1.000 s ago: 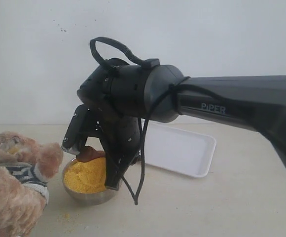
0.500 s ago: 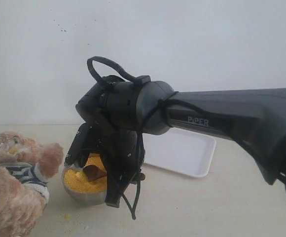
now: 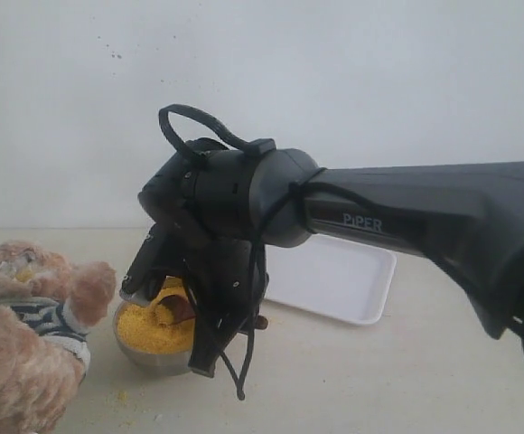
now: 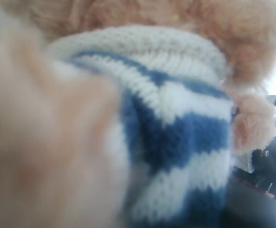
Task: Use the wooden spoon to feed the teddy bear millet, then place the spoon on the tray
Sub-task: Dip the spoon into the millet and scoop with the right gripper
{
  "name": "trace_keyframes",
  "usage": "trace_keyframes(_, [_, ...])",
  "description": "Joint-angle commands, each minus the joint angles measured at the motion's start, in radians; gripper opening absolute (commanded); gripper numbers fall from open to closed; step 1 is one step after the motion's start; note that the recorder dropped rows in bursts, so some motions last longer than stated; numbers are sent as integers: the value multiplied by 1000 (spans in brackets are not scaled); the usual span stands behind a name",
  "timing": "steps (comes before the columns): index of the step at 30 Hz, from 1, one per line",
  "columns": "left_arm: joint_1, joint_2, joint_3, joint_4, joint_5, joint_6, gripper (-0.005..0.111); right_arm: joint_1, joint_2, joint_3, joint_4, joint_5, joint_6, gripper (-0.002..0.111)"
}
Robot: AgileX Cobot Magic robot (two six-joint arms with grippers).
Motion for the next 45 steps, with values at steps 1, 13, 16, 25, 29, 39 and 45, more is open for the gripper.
trace_keyframes(1, [-2, -10, -4, -9, 32, 12, 4, -4, -9, -9, -24, 27, 14, 0])
trace_keyframes(13, [-2, -10, -4, -9, 32, 14, 4, -4, -72, -9, -17, 86, 16, 0])
trace_keyframes(16, [-2, -10, -4, -9, 32, 13, 4, -6, -97, -6, 18, 86, 6, 0])
trace_keyframes(25, [-2, -10, -4, -9, 32, 13, 4, -12, -121, -6, 51, 86, 6, 0])
trace_keyframes(29, [-2, -10, -4, -9, 32, 13, 4, -15, -135, -6, 56, 86, 7, 0])
trace_keyframes(39, [-2, -10, -4, -9, 32, 13, 4, -15, -136, -6, 82, 86, 29, 0])
trace_keyframes(45, [-2, -10, -4, -6, 32, 13, 4, -15, -136, -6, 90, 86, -1, 0])
